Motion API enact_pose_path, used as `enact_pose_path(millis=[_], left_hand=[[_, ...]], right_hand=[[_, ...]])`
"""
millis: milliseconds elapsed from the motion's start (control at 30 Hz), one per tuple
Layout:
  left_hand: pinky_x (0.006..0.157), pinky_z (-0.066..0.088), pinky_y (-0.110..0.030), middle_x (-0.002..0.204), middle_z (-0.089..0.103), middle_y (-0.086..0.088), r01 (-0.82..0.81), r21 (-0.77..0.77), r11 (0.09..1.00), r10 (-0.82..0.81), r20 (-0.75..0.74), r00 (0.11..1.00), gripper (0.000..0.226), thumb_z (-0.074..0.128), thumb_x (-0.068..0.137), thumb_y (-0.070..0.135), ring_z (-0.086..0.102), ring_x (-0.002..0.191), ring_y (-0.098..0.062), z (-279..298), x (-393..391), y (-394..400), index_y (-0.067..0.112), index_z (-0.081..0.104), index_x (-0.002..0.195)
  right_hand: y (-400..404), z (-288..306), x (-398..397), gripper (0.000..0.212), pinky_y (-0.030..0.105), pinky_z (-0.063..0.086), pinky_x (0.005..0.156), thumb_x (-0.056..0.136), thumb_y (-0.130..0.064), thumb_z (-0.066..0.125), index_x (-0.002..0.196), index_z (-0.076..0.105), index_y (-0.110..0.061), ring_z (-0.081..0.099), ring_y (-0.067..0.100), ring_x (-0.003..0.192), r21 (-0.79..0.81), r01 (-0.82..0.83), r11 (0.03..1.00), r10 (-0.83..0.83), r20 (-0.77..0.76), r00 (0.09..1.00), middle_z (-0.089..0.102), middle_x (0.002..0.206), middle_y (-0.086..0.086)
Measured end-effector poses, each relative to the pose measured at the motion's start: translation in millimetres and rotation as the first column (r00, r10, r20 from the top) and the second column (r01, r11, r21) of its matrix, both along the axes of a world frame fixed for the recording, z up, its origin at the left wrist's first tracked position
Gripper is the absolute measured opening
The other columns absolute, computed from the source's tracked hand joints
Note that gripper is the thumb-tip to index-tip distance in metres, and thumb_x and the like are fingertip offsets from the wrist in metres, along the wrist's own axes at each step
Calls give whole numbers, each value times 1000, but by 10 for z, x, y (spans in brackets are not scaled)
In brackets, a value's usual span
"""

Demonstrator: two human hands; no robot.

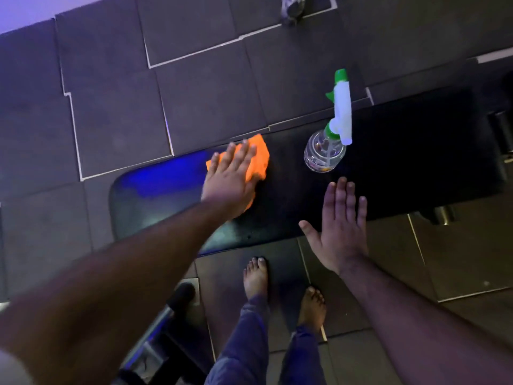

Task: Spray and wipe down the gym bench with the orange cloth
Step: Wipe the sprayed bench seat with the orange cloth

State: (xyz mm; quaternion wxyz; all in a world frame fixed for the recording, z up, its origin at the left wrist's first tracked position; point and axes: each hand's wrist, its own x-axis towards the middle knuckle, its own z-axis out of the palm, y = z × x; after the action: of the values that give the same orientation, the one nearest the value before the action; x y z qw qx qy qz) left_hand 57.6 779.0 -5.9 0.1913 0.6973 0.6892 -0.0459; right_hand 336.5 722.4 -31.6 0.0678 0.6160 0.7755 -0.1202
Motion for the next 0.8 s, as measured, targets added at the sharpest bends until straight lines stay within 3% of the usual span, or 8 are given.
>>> enact_pose_path(millis=[67, 133, 300, 367, 500, 567, 633, 800], left_hand=[[135, -4, -52, 184, 2, 4, -229, -3, 973, 229, 28, 973, 74, 23, 110, 56, -4, 169, -26, -14, 451, 277, 27, 6, 175], [135, -2, -52, 184, 3, 0, -212, 17, 977, 211, 52, 976, 76, 26, 109, 55, -3, 169, -27, -77, 783, 242, 23, 6, 175], [134, 18, -56, 182, 18, -6, 458, 121, 881, -463, 17, 886, 82, 53, 105, 51, 18, 167, -32, -140, 485, -883, 21, 20, 174], [133, 20, -53, 180, 20, -6, 547, 79, 833, -547, -24, 837, 85, 56, 100, 47, 25, 165, -32, -110, 50, -1040, 22, 21, 173], [134, 14, -56, 182, 15, -4, 130, 60, 990, -126, -68, 990, 76, 32, 107, 54, 15, 168, -31, -19, 13, -778, 23, 13, 174], [135, 2, -55, 183, 5, -3, -170, 44, 984, 172, -27, 985, 77, 30, 108, 56, 2, 169, -30, -12, 539, -563, 23, 8, 175], [133, -3, -54, 184, 3, -5, -261, 6, 965, 260, 38, 965, 78, 28, 107, 55, -2, 169, -31, -29, 1097, -461, 23, 7, 175], [135, 9, -56, 182, 5, -4, 304, 68, 950, -304, -13, 953, 79, 45, 106, 45, 10, 169, -30, -71, 1409, -1007, 21, 16, 175]], right_hand=[[-1, -5, 42, 99, 60, -1, 131, 99, -70, 22, 167, 6, 0, -6, 36, 164, -26, -8, 1000, 7, -41, 999, -5, 177, 20], [-6, -20, 88, 93, 59, -1, 132, 101, -66, 20, 168, 7, -1, -7, 34, 165, -22, -18, 1000, 16, -94, 995, -5, 177, 18], [29, 21, 188, 88, 53, -3, 132, 103, -63, 17, 169, 9, -5, -7, 30, 165, -59, -47, 997, 36, -183, 982, -5, 178, 13], [50, 45, 209, 88, 50, -7, 132, 103, -65, 13, 169, 6, -8, -12, 26, 164, -90, -60, 994, 44, -175, 984, -11, 177, 8], [83, 82, 219, 90, 44, -14, 131, 101, -69, 4, 170, 5, -11, -14, 23, 164, -116, -53, 992, 26, -219, 975, -15, 176, 4], [88, 135, 207, 98, 44, -9, 132, 98, -75, -2, 169, 10, -9, -7, 24, 165, -113, -27, 993, -10, -313, 950, -4, 178, 7], [83, 194, 208, 104, 46, -1, 133, 97, -79, -2, 168, 14, -5, 2, 27, 165, -110, 30, 993, -76, -445, 892, 6, 178, 13], [183, 380, 185, 91, 51, 14, 133, 105, -60, 28, 163, 17, 10, 12, 39, 163, -55, 231, 971, -214, -623, 752, 12, 173, 29]])
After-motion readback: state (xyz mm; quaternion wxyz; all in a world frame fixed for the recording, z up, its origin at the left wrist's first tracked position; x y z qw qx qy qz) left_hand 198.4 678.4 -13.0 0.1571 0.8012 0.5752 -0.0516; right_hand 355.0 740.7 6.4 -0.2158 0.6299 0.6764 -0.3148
